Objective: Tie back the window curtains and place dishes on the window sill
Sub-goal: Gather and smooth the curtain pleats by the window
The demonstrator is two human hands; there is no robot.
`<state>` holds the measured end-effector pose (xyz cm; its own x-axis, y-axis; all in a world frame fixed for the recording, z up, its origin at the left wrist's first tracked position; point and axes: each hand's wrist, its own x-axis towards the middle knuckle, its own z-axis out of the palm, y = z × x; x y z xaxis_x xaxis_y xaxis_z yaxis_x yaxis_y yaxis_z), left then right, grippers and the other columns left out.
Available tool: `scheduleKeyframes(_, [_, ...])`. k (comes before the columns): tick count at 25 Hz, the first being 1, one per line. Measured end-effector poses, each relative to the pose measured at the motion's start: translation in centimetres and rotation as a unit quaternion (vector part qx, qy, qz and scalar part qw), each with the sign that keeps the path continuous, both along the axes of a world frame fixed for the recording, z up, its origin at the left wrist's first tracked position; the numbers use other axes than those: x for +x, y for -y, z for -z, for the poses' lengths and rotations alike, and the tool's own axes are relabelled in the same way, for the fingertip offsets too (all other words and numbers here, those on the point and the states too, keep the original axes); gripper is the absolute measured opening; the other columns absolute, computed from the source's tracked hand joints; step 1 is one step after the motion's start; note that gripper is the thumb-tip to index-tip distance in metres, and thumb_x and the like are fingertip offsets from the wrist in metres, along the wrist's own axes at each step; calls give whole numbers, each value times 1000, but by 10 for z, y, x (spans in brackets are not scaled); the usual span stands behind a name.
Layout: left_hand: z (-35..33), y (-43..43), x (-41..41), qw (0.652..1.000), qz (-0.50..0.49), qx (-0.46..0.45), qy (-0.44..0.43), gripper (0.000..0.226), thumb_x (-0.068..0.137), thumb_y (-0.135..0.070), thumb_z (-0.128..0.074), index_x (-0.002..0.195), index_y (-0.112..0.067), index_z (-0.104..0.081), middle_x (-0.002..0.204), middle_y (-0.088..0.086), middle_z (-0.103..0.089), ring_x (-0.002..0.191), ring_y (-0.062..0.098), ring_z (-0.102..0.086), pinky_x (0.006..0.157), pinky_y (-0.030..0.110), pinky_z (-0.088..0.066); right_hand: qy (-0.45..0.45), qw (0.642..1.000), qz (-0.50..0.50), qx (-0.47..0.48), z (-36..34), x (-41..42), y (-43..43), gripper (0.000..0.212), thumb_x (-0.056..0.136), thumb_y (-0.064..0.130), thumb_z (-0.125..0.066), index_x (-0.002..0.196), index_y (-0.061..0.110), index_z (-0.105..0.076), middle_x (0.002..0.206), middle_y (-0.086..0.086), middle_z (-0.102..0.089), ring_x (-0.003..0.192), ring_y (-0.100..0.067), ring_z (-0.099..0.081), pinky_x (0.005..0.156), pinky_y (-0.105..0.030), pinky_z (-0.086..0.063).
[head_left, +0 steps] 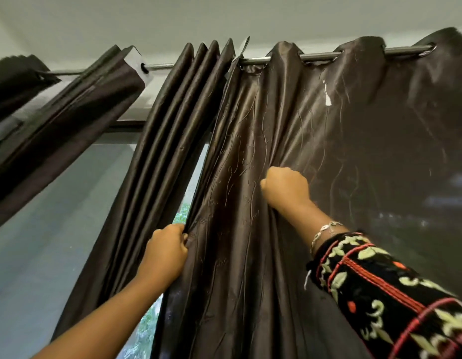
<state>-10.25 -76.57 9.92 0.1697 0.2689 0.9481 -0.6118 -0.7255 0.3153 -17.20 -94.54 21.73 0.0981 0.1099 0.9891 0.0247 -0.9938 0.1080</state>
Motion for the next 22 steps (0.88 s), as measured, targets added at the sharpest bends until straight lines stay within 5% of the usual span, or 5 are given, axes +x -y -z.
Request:
scheduleKeyframes(3, [-2,2,-4,1000,20,8,-12,20,92,-12,-45,91,1,-60,86,26,-63,87,40,-59,68,41,-44,-14,1000,-1,-26,-6,1,-35,21,90,10,-42,100,5,-60,109,-16,-63,102,-36,-58,71,-33,-39])
scheduleKeyframes(10, [-2,21,-11,999,43,4,14,21,92,-8,-45,90,3,-63,90,27,-65,94,41,-58,73,42,-41,-31,996,-58,-62,-15,-12,-73,28,91,13,-40,111,6,-57,122,-17,-57,112,-37,-53,83,-35,-42])
scheduleKeyframes(13, [0,34,-5,998,49,2,27,19,91,-4,-46,87,4,-63,85,29,-65,88,42,-59,68,41,-39,-45,996,-62,-38,-8,-14,-32,18,91,16,-41,97,7,-56,115,-17,-59,105,-37,-54,74,-35,-38])
scheduleKeyframes(18, [5,60,2,999,39,0,26,17,90,-6,-49,81,0,-62,74,28,-62,77,43,-57,58,35,-31,85,992,-73,64,9,-36,59,48,93,48,-38,91,6,-60,96,-18,-65,93,-38,-58,66,-33,-33])
scheduleKeyframes(22, [4,76,8,999,41,6,29,16,89,-5,-50,79,3,-60,75,33,-61,77,46,-57,59,38,-32,148,985,27,87,18,-54,125,32,90,29,-49,109,4,-53,113,-21,-56,109,-38,-48,79,-38,-40])
